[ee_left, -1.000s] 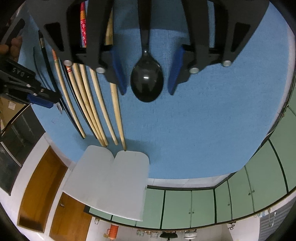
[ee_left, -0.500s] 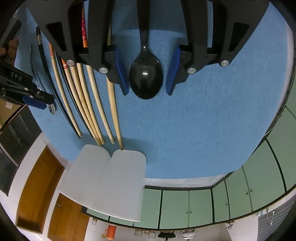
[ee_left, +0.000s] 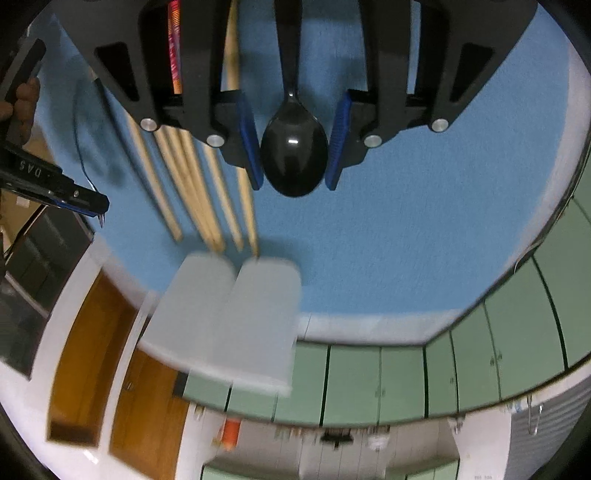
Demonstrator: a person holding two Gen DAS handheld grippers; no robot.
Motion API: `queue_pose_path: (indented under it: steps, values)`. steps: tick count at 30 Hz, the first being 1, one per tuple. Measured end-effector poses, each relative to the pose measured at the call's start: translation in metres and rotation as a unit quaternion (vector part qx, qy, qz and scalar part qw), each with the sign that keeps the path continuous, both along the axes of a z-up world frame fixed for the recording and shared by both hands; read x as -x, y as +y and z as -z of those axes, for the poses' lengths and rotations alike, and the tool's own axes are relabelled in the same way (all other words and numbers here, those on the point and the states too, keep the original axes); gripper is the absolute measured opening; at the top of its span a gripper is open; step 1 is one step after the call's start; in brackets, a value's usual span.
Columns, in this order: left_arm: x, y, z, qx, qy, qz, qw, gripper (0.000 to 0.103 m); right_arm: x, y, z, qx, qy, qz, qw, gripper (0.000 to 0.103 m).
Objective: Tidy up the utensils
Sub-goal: 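Lift both spoons and drop them into the white holder with both tools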
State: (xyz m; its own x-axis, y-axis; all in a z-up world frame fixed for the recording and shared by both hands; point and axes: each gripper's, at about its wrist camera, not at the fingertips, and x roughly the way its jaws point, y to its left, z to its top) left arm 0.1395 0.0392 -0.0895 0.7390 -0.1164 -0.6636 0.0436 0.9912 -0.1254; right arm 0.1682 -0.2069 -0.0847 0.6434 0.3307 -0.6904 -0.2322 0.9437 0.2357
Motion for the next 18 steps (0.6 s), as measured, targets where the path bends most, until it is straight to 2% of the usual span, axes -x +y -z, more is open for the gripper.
queue_pose_path:
  steps: [6,13,18]
  values:
    - [0.000,-0.005,-0.043,0.030,-0.085,0.008,0.9959,0.033,0.003,-0.009,-0.043,-0.045,-0.081,-0.020,0.995,0.028]
    - [-0.021,-0.013,-0.091,0.078,-0.166,0.027,0.9827,0.033,-0.013,-0.016,-0.084,-0.080,-0.138,-0.023,0.987,0.028]
    - [-0.051,-0.027,-0.120,0.076,-0.213,0.036,0.9735,0.033,-0.034,-0.016,-0.119,-0.081,-0.181,-0.024,0.980,0.028]
